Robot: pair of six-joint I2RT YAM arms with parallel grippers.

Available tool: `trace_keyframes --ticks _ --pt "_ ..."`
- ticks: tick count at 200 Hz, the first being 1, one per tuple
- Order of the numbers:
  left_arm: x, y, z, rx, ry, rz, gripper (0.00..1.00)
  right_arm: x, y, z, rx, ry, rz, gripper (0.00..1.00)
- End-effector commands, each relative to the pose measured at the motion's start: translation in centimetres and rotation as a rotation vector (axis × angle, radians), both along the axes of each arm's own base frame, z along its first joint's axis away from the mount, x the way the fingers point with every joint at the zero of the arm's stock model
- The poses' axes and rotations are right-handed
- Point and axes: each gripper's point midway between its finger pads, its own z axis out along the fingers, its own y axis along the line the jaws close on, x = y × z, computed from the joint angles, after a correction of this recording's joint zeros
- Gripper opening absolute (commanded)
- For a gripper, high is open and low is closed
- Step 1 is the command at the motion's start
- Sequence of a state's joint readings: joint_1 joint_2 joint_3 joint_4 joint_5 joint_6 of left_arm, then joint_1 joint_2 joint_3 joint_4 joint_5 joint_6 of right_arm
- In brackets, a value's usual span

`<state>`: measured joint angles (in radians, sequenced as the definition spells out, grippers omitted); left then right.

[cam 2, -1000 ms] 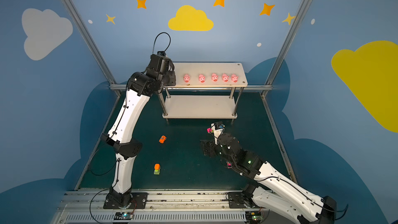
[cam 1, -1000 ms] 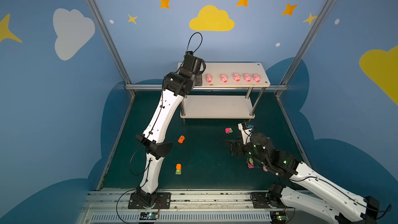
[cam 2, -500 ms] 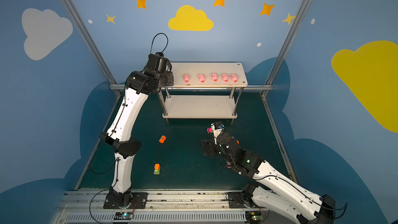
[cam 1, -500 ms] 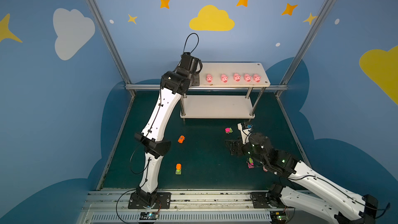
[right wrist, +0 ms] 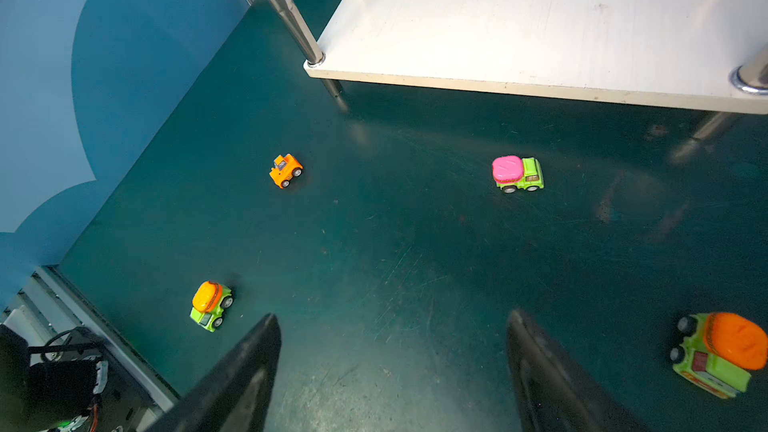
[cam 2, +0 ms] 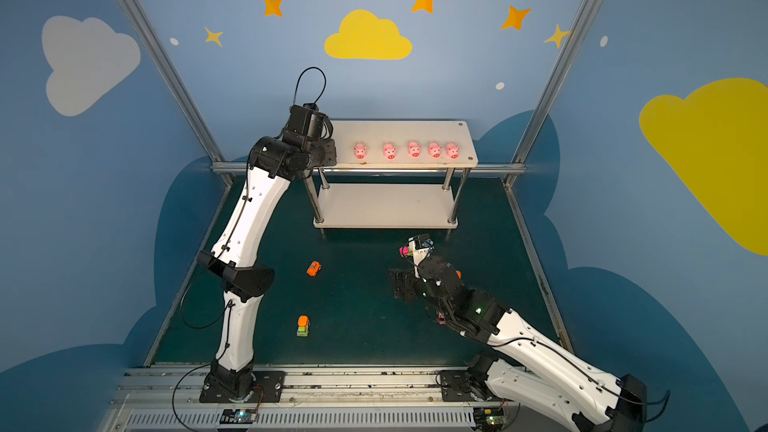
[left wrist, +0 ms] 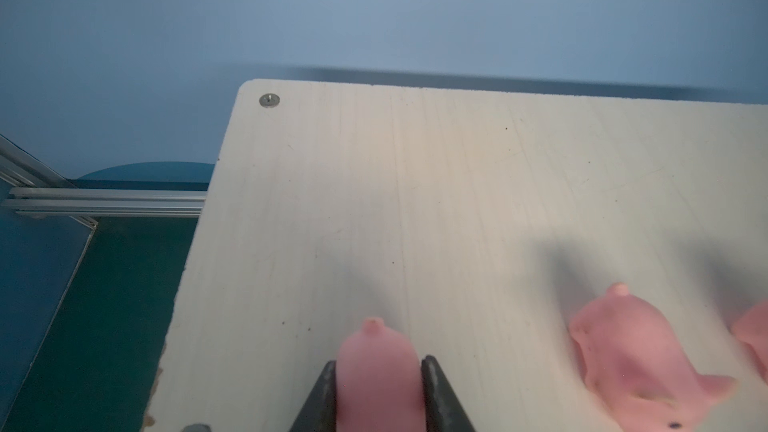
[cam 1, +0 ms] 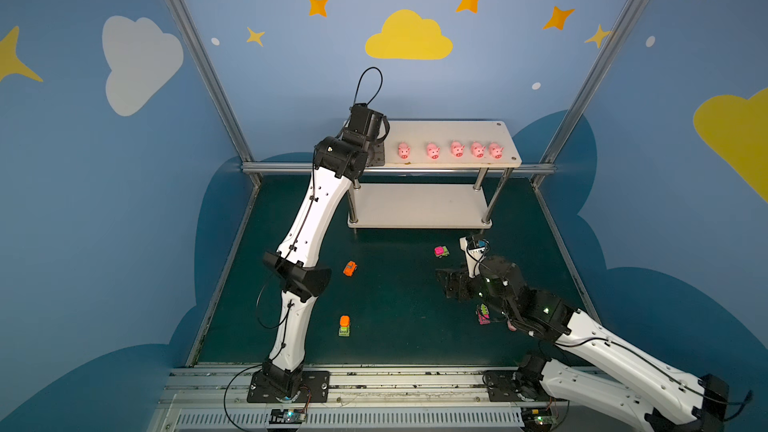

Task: Place and organize the plastic toys onto the shelf
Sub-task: 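Lower the pig onto the shelf end beside the row of pigs, then open and withdraw the left gripper while the right gripper reaches toward a toy truck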

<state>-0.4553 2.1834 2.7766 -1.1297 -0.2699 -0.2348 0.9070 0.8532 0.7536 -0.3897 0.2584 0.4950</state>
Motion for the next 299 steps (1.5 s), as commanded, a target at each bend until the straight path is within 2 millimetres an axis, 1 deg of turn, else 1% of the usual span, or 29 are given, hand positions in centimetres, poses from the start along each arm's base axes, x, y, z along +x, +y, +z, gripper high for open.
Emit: trace_keyframes --ticks 1,8,22,47,64,97,127,132,148,164,176,201,214,230,235,238,241,244,245,249,254,255,261,262,268,271,279,285,299 --pt "0.6 -0.3 -0.1 0.011 -0.014 -0.011 0.35 0.3 -0.3 0.6 0.000 -0.016 -0.024 0.83" --pt "0.7 -0.2 -0.1 0.012 -0.014 -0.011 0.38 0.3 -0.3 0.6 -0.001 -0.017 -0.025 0.83" --pt "0.8 -0.3 -0.3 0.016 -0.012 -0.015 0.39 0.4 -0.1 0.6 0.000 -0.016 -0.024 0.83" --pt "0.9 -0.6 -0.4 0.018 -0.014 -0.025 0.49 0.5 0.2 0.5 -0.004 -0.013 -0.018 0.83" --pt "0.9 -0.6 -0.1 0.018 -0.023 -0.031 0.51 0.6 0.4 0.4 -0.007 -0.012 -0.014 0.83" --pt "0.6 -0.5 0.7 0.026 -0.041 -0.036 0.62 0.9 0.7 0.5 -0.012 -0.012 -0.012 0.83" --pt "-0.3 -0.6 2.6 0.026 -0.081 -0.054 0.74 1.0 0.8 0.9 -0.016 -0.023 -0.007 0.83" --pt "-0.6 -0.7 3.2 0.024 -0.095 -0.062 0.76 1.0 0.8 0.9 -0.020 -0.024 -0.006 0.83" --pt "-1.4 -0.9 4.7 0.024 -0.128 -0.074 0.88 1.1 0.9 1.1 -0.023 -0.026 -0.003 0.83" --pt "-2.4 -1.0 6.2 0.025 -0.161 -0.089 0.92 1.1 1.0 1.2 -0.023 -0.026 -0.003 0.83" --pt "-3.2 -0.9 7.2 0.034 -0.179 -0.093 1.00 1.1 1.0 1.2 -0.021 -0.026 -0.002 0.83" --pt "-5.2 -0.9 8.7 0.037 -0.202 -0.109 1.00 1.0 0.8 0.7 -0.031 -0.016 -0.008 0.83" --pt "-6.3 -0.9 9.0 0.025 -0.206 -0.120 1.00 1.0 0.7 0.1 -0.048 -0.012 -0.008 0.83" --pt "-7.8 -0.9 8.8 0.000 -0.201 -0.133 1.00 1.2 0.4 -0.7 -0.076 -0.007 -0.020 0.83" --pt "-8.4 -0.9 8.4 -0.009 -0.194 -0.139 1.00 1.2 0.3 -1.0 -0.082 -0.004 -0.025 0.83" --pt "-8.8 -0.8 8.8 -0.023 -0.204 -0.139 1.00 1.2 0.3 -1.2 -0.086 -0.002 -0.027 0.83" --pt "-9.0 -0.9 8.2 -0.026 -0.195 -0.141 1.00 1.2 0.2 -1.3 -0.090 -0.001 -0.030 0.83" --pt "-9.4 -0.8 8.5 -0.037 -0.210 -0.145 1.00 1.2 0.2 -1.5 -0.093 0.000 -0.032 0.83" --pt "-9.5 -0.9 8.2 -0.035 -0.205 -0.147 1.00 1.2 0.1 -1.5 -0.094 0.001 -0.032 0.83" --pt "-9.9 -0.9 8.2 -0.042 -0.219 -0.148 1.00 1.2 0.1 -1.8 -0.099 0.005 -0.035 0.83" --pt "-10.3 -0.9 7.4 -0.042 -0.223 -0.149 1.00 1.2 0.1 -2.1 -0.101 0.009 -0.036 0.83" --pt "-10.5 -0.8 7.7 -0.048 -0.233 -0.148 1.00 1.2 0.1 -2.1 -0.101 0.010 -0.036 0.83" --pt "-11.1 -0.6 7.6 -0.069 -0.254 -0.147 1.00 1.2 0.0 -2.5 -0.107 0.016 -0.039 0.83" --pt "-11.1 -0.7 7.0 -0.069 -0.246 -0.146 1.00 1.2 0.0 -2.6 -0.107 0.017 -0.040 0.83" --pt "-11.6 -0.4 6.4 -0.093 -0.250 -0.139 1.00 1.3 0.0 -2.9 -0.107 0.021 -0.043 0.83" --pt "-12.0 -0.1 6.6 -0.108 -0.261 -0.133 1.00 1.2 0.0 -3.1 -0.107 0.024 -0.043 0.83" --pt "-12.4 0.3 5.2 -0.123 -0.247 -0.116 1.00 1.3 0.2 -3.5 -0.101 0.033 -0.043 0.83" --pt "-13.0 0.7 4.8 -0.138 -0.246 -0.110 1.00 1.3 0.4 -3.7 -0.093 0.038 -0.045 0.83" --pt "-14.0 1.2 2.6 -0.152 -0.207 -0.102 1.00 1.4 0.5 -4.4 -0.086 0.064 -0.057 0.83"
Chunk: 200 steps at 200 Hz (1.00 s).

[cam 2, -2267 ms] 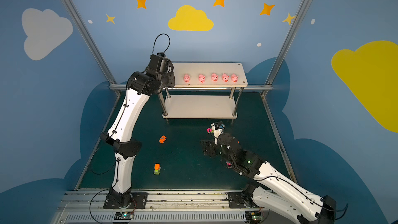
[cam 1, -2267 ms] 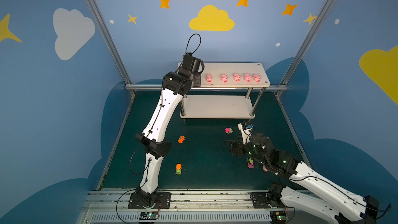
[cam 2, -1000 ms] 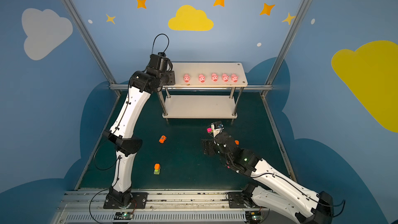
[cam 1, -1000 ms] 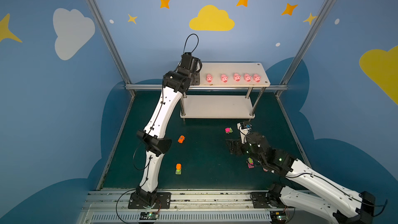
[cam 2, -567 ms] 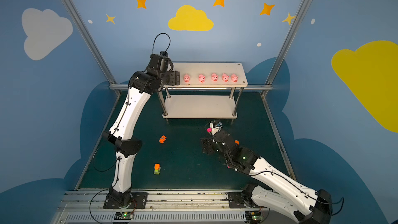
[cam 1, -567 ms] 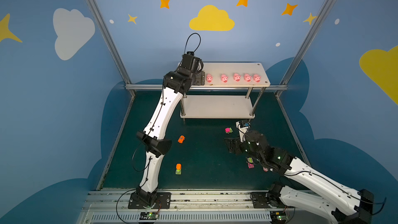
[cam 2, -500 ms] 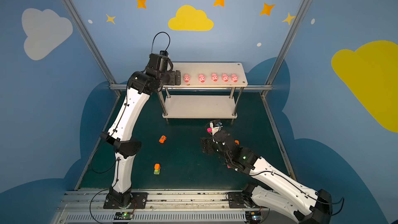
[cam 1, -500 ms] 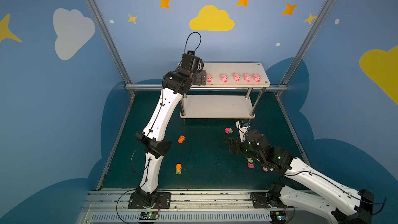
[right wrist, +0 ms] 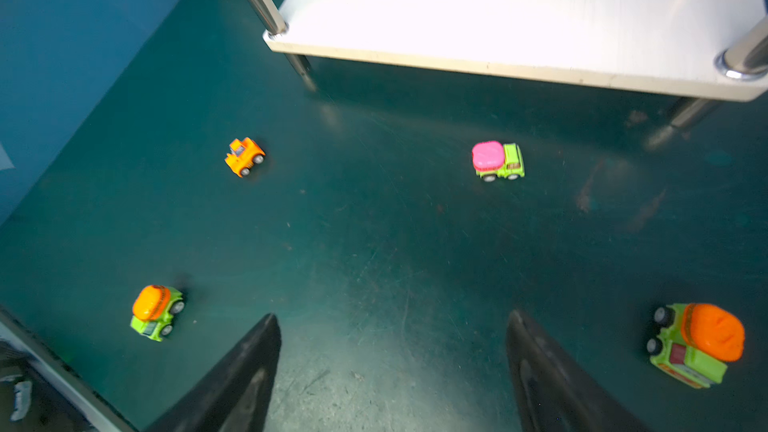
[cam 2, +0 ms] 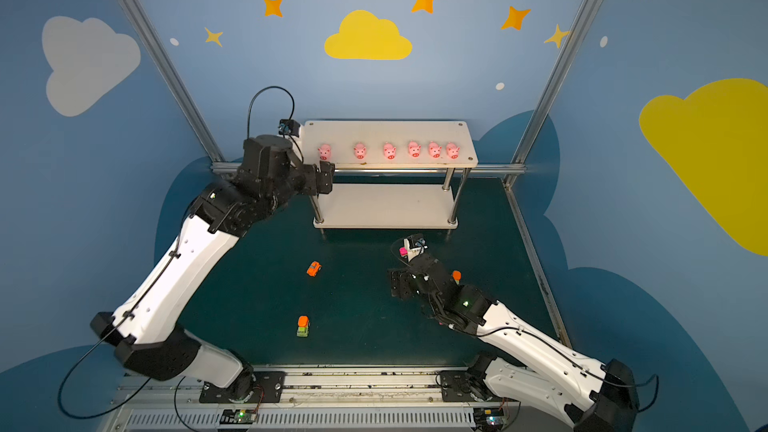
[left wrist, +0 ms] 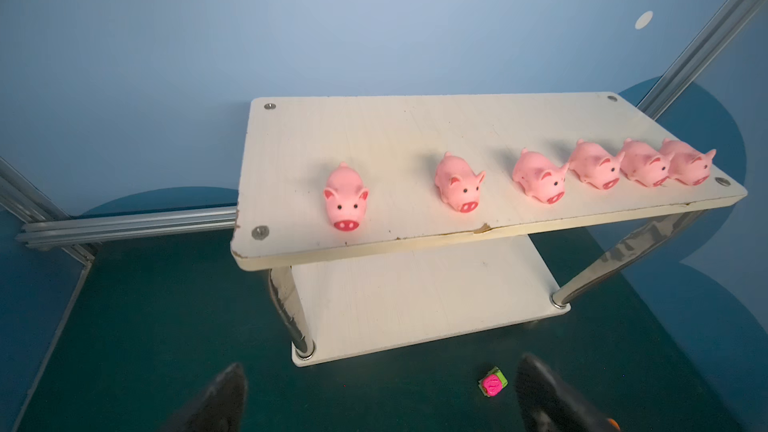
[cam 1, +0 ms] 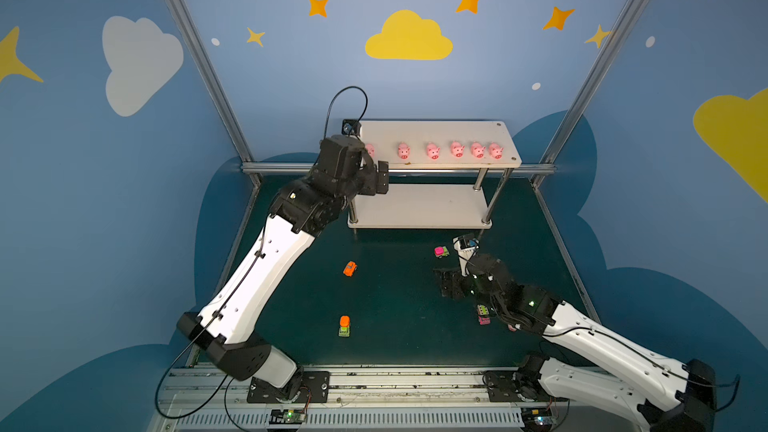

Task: Place and organize the plastic toys onto the shelf
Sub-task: 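Open and withdraw the left gripper while the right gripper reaches toward a toy truck, then close the right gripper on the green-and-pink toy truck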

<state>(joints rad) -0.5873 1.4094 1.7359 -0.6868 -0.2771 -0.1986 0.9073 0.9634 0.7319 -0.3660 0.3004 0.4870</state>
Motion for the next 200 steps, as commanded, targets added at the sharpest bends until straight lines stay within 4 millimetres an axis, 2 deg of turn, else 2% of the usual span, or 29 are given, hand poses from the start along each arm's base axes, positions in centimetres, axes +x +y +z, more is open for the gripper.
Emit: trace_keyframes --ticks 1,33,59,65,70,90,122,167,200 --pt "-0.4 0.3 -0.4 -0.107 -0.037 0.032 1.00 0.3 0.3 -0.9 0.019 0.021 -0.030 0.83" --pt "-2.8 1.3 -5.9 -0.143 0.050 0.039 1.00 0.3 -0.3 -3.4 -0.015 0.079 -0.086 0.83" --pt "-4.6 1.3 -11.1 -0.178 0.117 0.016 1.00 0.3 -1.8 -5.6 -0.084 0.126 -0.162 0.83" --pt "-4.9 1.3 -11.9 -0.187 0.128 0.008 1.00 0.3 -2.1 -5.9 -0.092 0.134 -0.182 0.83" --pt "-5.2 1.2 -12.6 -0.195 0.137 0.004 1.00 -0.1 -2.9 -7.2 -0.121 0.155 -0.200 0.83" --pt "-6.1 1.0 -15.3 -0.211 0.173 -0.013 1.00 -0.6 -4.3 -8.9 -0.145 0.183 -0.258 0.83" --pt "-7.3 0.6 -19.3 -0.231 0.242 -0.030 1.00 -1.0 -6.2 -10.0 -0.177 0.201 -0.338 0.83" --pt "-8.6 -1.1 -24.0 -0.231 0.334 -0.082 1.00 -1.2 -9.3 -10.6 -0.214 0.208 -0.450 0.83" --pt "-8.9 -1.9 -24.9 -0.201 0.354 -0.114 1.00 -1.8 -11.3 -12.0 -0.263 0.274 -0.521 0.83"
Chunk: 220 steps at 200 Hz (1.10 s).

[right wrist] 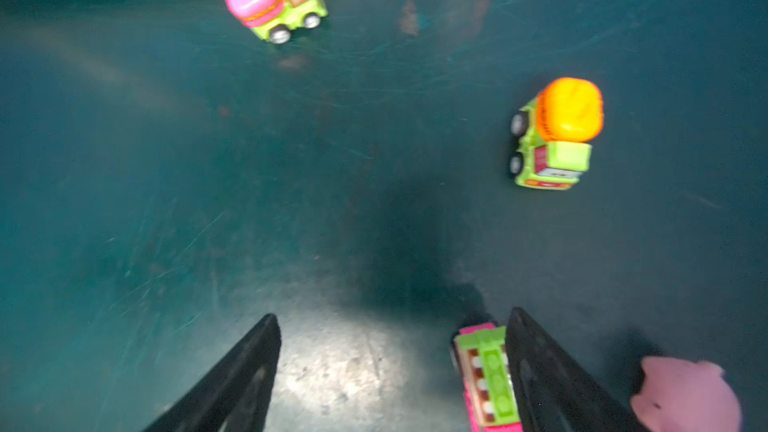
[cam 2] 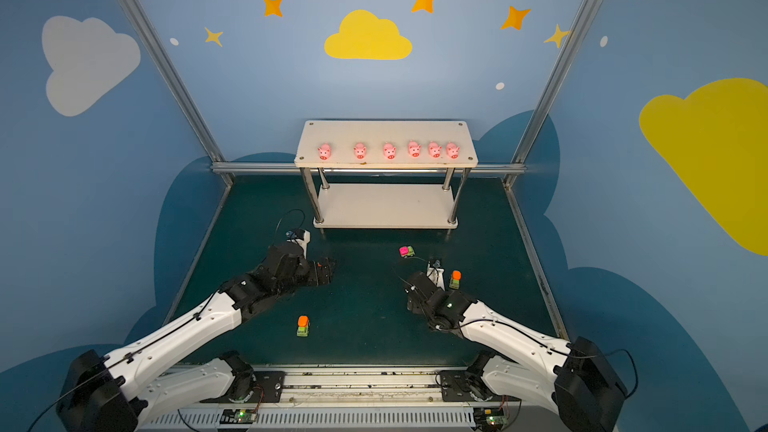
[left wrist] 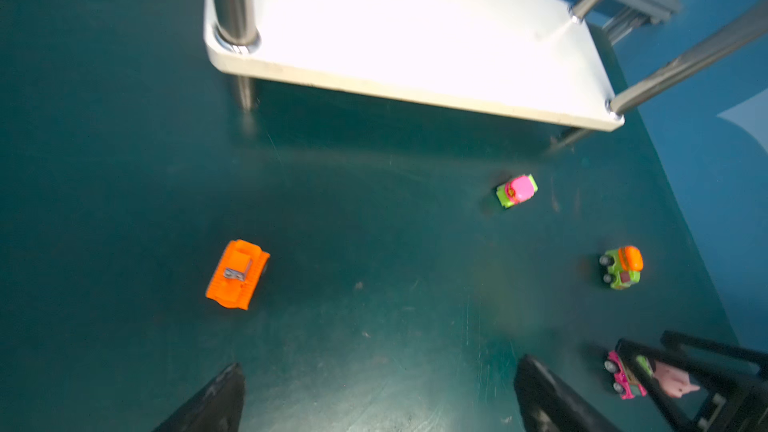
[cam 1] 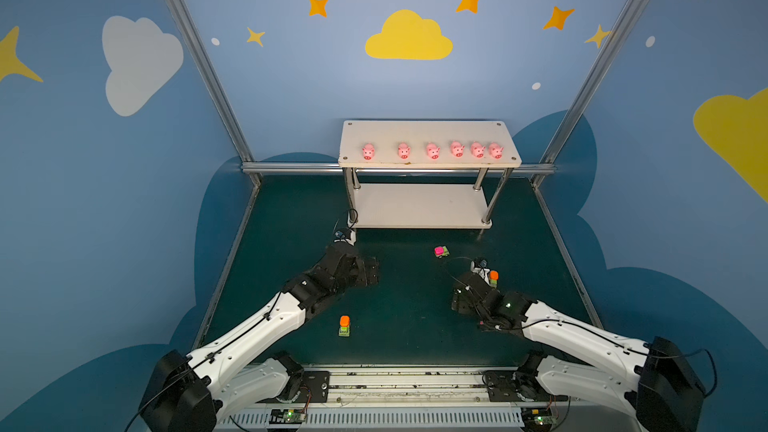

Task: Place and organize the plastic toys onto the shelf
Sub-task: 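Close the right gripper on the green-and-pink toy truck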

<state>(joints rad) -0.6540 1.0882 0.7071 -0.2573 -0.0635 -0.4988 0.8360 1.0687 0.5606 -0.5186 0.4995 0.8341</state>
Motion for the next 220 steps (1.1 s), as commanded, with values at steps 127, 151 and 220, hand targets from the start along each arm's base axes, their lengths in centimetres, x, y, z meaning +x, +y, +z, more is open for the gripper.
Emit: trace_keyframes --ticks 127,151,220 --pt "-0.4 -0.8 1.3 -0.007 -0.044 -0.061 1.00 -2.4 -2.2 -6.0 0.009 0.203 -0.116 0.62" --pt "-0.6 -0.4 1.4 -0.002 -0.050 -0.053 1.00 -2.7 -1.5 -6.5 0.032 0.217 -0.094 0.47" --pt "-1.0 0.1 1.4 -0.003 -0.048 -0.038 1.00 -2.5 -1.1 -6.8 0.010 0.214 -0.064 0.32"
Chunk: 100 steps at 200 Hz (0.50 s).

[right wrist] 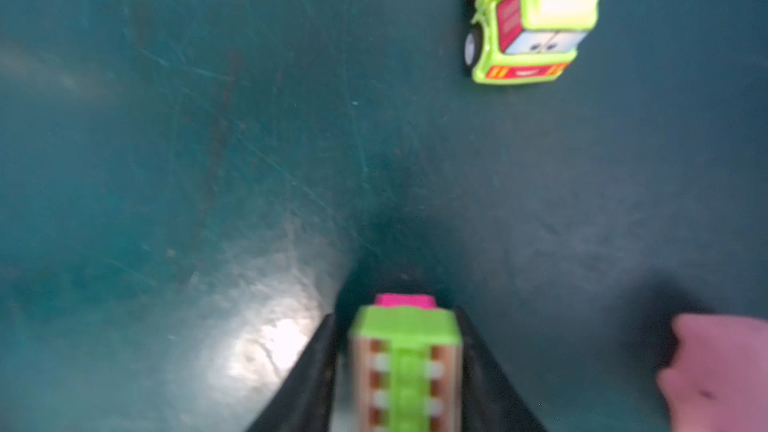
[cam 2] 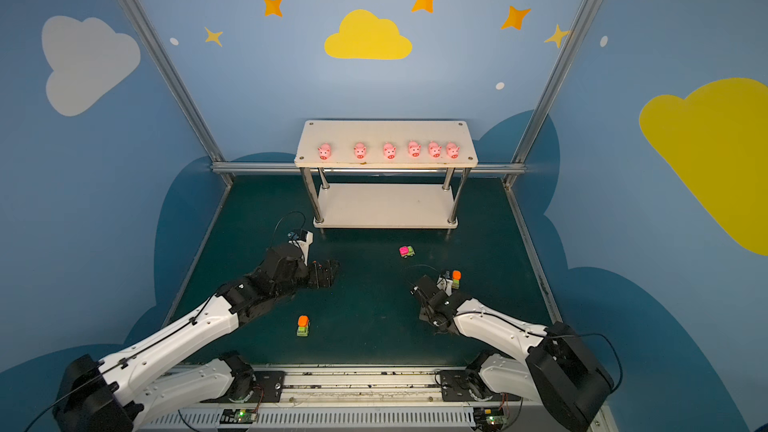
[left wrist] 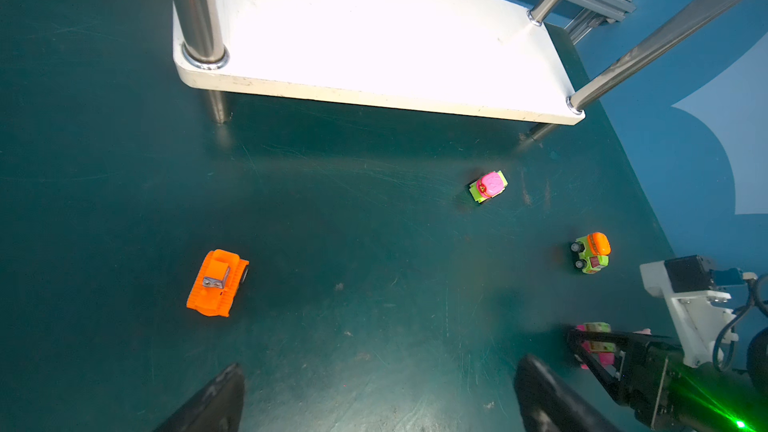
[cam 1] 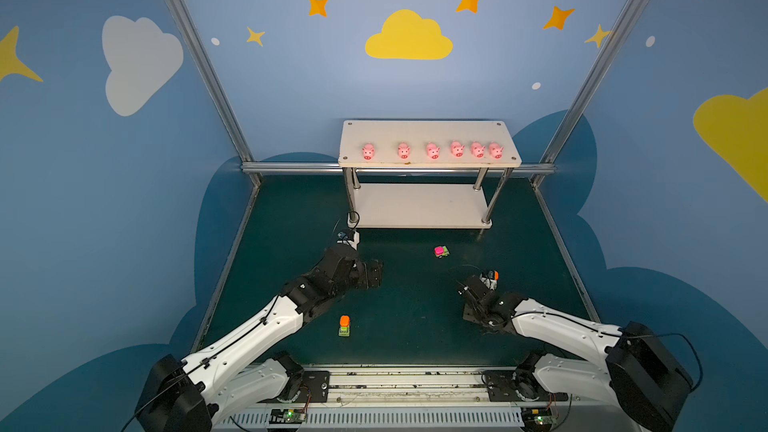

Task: Place and organize the plastic toys onto the shelf
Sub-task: 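Close the right gripper on the green-and-pink toy truck, then lift the truck with the right gripper toward the lower shelf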

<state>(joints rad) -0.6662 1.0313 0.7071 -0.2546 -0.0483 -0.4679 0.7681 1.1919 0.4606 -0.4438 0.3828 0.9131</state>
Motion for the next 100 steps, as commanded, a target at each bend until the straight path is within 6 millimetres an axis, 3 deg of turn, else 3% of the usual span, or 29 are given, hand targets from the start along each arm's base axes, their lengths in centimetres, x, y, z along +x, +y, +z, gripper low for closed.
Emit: trace_keyframes --ticks 1,25,57,100 --pt "-0.4 0.5 -0.4 0.022 0.006 0.006 1.00 -0.6 0.4 -1.0 0.004 0.036 0.027 0.31" --pt "-0.6 0.8 -0.3 0.026 0.007 0.011 1.00 -0.1 1.6 -0.6 0.017 0.016 0.059 0.26" --pt "-1.0 1.5 0.1 0.031 -0.005 0.024 1.00 1.1 4.1 0.7 0.041 -0.047 0.131 0.26" --pt "-1.7 2.7 0.3 0.027 -0.022 0.055 1.00 2.4 7.6 0.9 0.052 -0.072 0.215 0.26"
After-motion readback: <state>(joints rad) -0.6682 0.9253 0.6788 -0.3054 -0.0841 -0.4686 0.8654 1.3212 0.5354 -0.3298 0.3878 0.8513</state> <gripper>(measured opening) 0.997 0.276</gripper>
